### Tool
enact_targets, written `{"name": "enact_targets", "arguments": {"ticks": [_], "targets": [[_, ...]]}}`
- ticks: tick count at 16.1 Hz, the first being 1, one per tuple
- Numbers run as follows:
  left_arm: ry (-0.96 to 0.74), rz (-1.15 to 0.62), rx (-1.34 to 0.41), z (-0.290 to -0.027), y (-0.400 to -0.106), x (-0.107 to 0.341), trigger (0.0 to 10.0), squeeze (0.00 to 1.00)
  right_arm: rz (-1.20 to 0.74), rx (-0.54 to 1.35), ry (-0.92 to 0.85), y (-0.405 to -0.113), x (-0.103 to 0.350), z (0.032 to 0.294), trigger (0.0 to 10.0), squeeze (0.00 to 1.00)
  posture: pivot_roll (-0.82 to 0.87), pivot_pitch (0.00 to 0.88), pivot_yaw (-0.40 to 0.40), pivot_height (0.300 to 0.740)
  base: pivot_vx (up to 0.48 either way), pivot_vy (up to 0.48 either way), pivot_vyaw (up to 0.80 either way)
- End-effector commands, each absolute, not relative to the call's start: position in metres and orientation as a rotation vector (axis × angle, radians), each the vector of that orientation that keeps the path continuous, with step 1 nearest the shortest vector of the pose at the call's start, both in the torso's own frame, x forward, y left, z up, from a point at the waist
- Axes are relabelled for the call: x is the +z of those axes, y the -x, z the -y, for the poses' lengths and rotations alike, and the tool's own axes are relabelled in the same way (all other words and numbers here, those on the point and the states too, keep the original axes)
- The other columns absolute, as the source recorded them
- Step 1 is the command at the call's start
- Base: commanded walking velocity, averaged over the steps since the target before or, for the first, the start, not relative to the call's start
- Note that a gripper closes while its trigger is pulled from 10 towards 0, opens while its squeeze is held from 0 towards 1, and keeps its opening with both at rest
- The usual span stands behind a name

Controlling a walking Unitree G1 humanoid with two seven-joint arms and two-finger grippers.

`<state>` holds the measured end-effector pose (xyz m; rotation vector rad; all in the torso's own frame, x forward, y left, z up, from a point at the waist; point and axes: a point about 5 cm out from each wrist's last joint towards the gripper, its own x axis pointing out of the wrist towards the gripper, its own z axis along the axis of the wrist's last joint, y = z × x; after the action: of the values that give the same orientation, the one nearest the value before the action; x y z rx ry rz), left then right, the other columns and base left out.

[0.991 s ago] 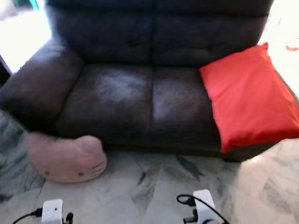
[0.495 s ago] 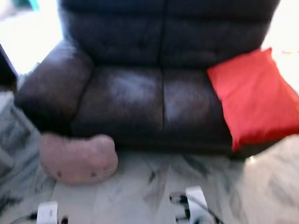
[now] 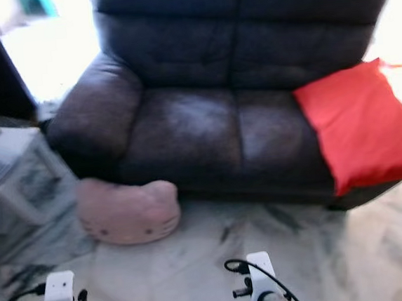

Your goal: Move the pillow to the sofa from floor

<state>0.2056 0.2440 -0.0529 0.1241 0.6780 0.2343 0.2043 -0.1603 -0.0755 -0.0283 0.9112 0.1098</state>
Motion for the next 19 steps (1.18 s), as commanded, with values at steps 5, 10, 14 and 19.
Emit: {"name": "enact_targets", "arguments": {"ticks": [5, 10, 14, 19], "targets": [[-0.095, -0.705, 0.222, -0.234, -0.201, -0.059, 10.0, 0.0, -0.947, 0.073, 0.032, -0.194, -0.08, 0.173, 10.0, 0.0, 0.14, 0.129, -0.081, 0.73, 0.0, 0.388, 0.0], [-0.092, -0.706, 0.221, -0.233, -0.201, -0.059, 10.0, 0.0, -0.942, 0.073, 0.03, -0.194, -0.08, 0.173, 10.0, 0.0, 0.14, 0.136, -0.083, 0.73, 0.0, 0.386, 0.0], [-0.149, -0.813, 0.129, -0.222, -0.192, -0.07, 10.0, 0.0, -0.933, 0.065, 0.021, -0.195, -0.08, 0.173, 10.0, 0.0, 0.15, 0.14, -0.088, 0.73, 0.0, 0.193, 0.0], [-0.064, -0.824, 0.056, -0.202, -0.196, -0.073, 10.0, 0.0, -0.942, 0.064, 0.024, -0.194, -0.08, 0.174, 10.0, 0.0, 0.14, 0.139, -0.096, 0.73, 0.0, 0.0, 0.0]]}}
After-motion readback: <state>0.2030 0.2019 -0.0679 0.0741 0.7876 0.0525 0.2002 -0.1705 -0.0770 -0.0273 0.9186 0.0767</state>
